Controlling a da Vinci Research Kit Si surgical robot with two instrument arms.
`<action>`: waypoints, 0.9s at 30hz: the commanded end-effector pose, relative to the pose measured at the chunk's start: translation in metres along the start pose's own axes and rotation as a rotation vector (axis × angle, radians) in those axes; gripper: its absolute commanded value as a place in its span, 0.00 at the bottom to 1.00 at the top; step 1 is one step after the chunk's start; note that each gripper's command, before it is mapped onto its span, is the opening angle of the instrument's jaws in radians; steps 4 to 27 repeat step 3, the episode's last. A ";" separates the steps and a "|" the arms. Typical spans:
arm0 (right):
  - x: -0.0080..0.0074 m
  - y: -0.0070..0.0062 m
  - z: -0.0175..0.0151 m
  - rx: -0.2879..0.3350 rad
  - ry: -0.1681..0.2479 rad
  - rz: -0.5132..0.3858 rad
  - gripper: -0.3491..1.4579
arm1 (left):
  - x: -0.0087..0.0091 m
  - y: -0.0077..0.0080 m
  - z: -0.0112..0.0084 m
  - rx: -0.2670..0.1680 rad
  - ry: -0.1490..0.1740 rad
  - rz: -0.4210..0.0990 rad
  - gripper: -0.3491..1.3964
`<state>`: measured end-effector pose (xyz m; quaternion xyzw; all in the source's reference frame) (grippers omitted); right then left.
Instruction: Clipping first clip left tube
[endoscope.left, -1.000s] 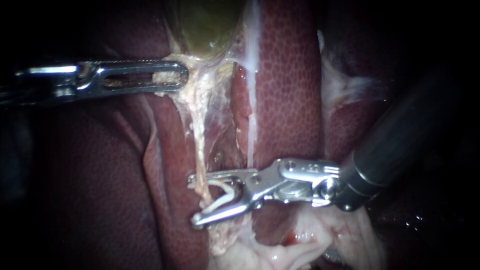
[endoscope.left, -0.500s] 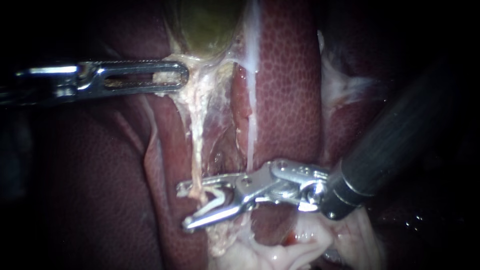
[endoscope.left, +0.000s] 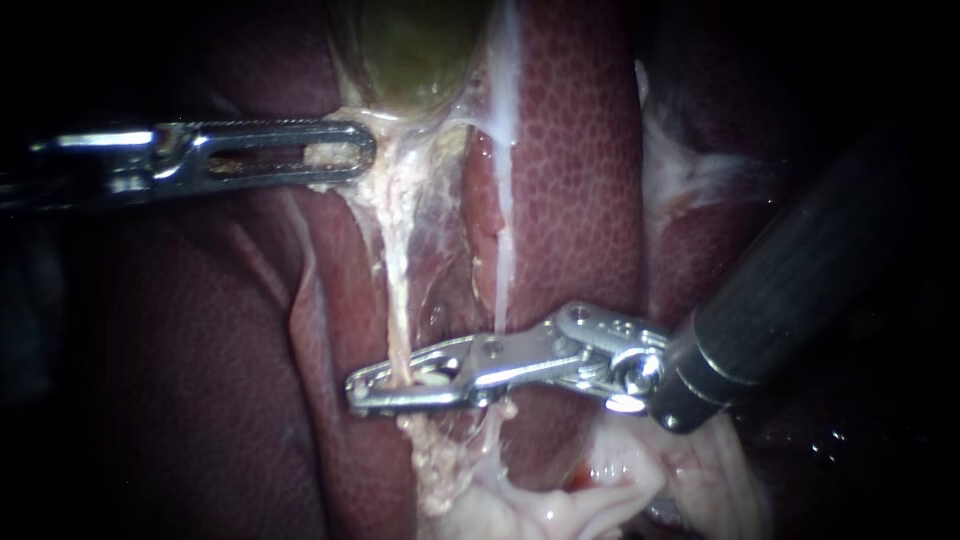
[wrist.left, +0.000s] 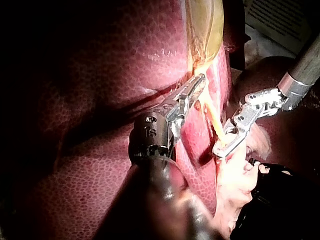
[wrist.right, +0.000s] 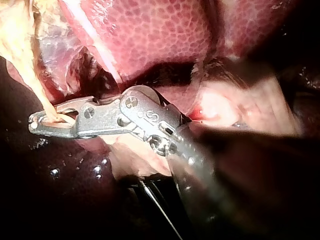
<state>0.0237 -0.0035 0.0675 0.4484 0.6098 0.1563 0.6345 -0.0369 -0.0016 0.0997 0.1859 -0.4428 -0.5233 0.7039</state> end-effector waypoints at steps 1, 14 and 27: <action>-0.0001 0.0000 0.0000 0.001 0.000 0.000 0.00 | 0.0000 0.0001 0.0000 -0.002 -0.001 0.000 0.00; -0.0001 0.0000 -0.0001 0.001 -0.001 0.000 0.00 | 0.0000 0.0001 0.0001 -0.002 -0.001 0.000 0.00; -0.0001 0.0000 -0.0001 0.001 -0.001 0.000 0.00 | 0.0000 0.0001 0.0001 -0.002 -0.001 0.000 0.00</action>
